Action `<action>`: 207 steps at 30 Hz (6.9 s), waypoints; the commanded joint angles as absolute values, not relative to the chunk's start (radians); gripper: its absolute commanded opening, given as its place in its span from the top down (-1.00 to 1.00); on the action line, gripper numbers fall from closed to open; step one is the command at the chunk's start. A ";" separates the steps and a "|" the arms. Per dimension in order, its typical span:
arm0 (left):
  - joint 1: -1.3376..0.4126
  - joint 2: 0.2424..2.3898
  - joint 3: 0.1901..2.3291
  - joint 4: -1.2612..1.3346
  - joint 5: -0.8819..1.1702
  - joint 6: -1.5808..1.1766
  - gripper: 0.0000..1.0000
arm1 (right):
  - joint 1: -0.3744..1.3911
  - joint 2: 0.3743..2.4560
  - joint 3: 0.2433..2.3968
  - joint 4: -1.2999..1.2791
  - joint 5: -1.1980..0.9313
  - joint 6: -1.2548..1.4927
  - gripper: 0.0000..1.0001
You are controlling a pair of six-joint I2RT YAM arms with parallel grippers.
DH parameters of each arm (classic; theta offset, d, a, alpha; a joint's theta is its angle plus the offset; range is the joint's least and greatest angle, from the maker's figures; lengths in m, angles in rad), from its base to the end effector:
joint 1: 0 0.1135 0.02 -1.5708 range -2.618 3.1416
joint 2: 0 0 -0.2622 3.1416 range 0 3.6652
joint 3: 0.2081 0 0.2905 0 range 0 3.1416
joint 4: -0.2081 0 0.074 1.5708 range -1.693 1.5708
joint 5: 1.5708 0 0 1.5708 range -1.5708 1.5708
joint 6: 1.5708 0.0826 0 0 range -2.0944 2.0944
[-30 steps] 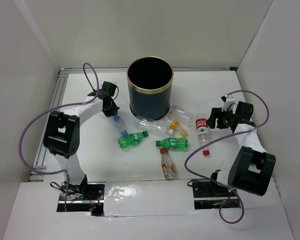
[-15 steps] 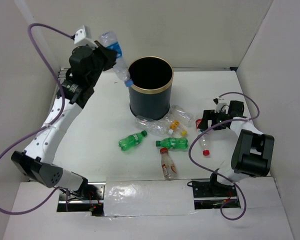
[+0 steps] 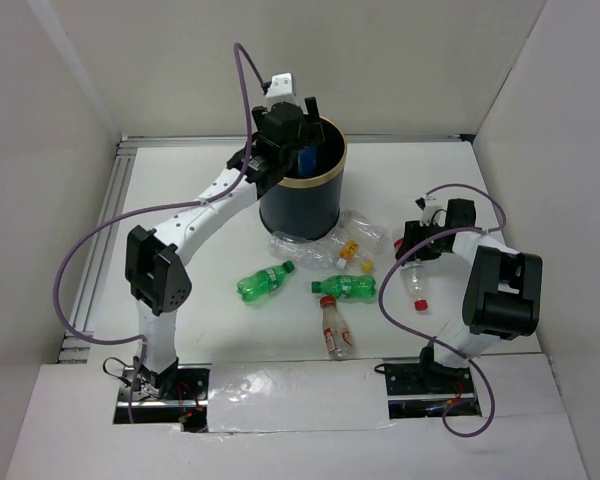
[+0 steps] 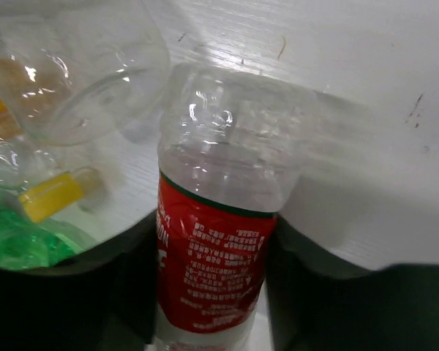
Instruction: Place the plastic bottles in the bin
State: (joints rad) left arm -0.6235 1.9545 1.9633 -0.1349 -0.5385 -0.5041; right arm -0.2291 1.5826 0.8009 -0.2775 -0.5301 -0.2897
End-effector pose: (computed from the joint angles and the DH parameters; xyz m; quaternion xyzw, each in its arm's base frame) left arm 0.4677 -0.2842 0.4009 -0.1324 0.7324 -0.1719 0.6453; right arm 0.3389 -0.0361 0.0914 -0.0945 0.9312 0.1823 0.3010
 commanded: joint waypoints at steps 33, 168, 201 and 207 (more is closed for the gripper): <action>-0.787 1.414 1.065 -0.494 -0.083 -0.100 -0.99 | 0.337 2.183 2.372 0.057 -0.956 0.090 0.35; -0.691 1.760 1.958 -0.276 -0.681 -0.238 -0.99 | 0.383 1.364 0.756 -0.488 -0.551 -1.069 -0.76; -0.663 1.598 0.905 0.077 -0.042 -1.552 -0.98 | 0.374 1.608 1.724 -0.372 -0.660 -0.900 0.54; -0.663 1.684 0.934 0.002 -0.052 -1.658 -0.98 | 0.420 1.773 1.944 -0.480 -0.632 -0.870 -0.78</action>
State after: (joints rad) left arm -0.6689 1.6566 0.8913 0.0177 -0.0605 -1.5757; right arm 0.4183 1.7878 1.8462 -0.4625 -0.6491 -0.9070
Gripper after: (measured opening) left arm 0.990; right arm 0.835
